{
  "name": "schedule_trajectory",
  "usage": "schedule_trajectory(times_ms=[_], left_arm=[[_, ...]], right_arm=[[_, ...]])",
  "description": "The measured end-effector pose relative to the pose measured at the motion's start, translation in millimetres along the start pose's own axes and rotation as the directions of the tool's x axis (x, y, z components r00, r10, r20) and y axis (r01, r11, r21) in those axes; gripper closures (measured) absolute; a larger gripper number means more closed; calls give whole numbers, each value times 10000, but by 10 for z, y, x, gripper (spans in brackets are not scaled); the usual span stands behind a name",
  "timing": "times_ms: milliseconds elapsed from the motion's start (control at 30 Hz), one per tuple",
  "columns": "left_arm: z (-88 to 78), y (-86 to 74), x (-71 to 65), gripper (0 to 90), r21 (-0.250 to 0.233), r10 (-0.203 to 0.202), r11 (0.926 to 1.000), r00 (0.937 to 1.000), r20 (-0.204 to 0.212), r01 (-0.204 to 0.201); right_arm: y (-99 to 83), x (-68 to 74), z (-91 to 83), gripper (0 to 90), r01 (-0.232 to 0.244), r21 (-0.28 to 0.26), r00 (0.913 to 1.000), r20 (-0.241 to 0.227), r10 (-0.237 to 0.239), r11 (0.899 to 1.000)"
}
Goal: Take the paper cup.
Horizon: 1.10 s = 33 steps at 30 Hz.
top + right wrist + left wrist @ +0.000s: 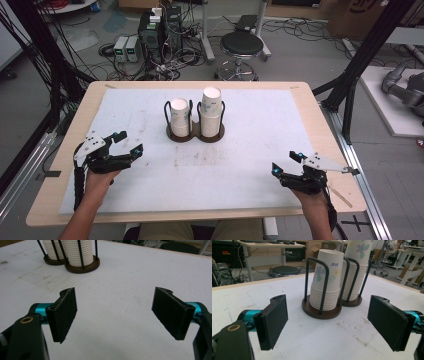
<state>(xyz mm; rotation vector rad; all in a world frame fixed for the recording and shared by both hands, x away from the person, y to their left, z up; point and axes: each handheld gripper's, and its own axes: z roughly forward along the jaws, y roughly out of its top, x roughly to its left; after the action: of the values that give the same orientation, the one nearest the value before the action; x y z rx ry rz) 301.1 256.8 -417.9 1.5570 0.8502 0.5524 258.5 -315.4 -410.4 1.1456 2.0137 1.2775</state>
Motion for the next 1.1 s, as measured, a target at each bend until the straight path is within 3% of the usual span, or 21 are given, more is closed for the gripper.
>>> schedule_trajectory(times_ms=[300, 733, 967, 1100], left_arm=[[75, -15, 18, 165, 24, -247, 9997, 9997, 64, 247], [117, 22, -82, 164, 231, -134, 9997, 9971, 744, 117], [224, 113, -85, 164, 388, -45, 9992, 9961, 879, 11], [340, 245, -77, 165, 522, 2, 9986, 9918, 1276, -69]], right_arm=[[-45, 25, 7, 208, -156, 87, 9998, -88, 156, 9998], [-38, 86, -27, 208, 67, 110, 9999, -158, -65, 9999], [-37, 107, 0, 208, 17, 180, 9997, -247, -12, 9998], [-37, 110, 26, 208, 50, 218, 9996, -286, -44, 9998]])
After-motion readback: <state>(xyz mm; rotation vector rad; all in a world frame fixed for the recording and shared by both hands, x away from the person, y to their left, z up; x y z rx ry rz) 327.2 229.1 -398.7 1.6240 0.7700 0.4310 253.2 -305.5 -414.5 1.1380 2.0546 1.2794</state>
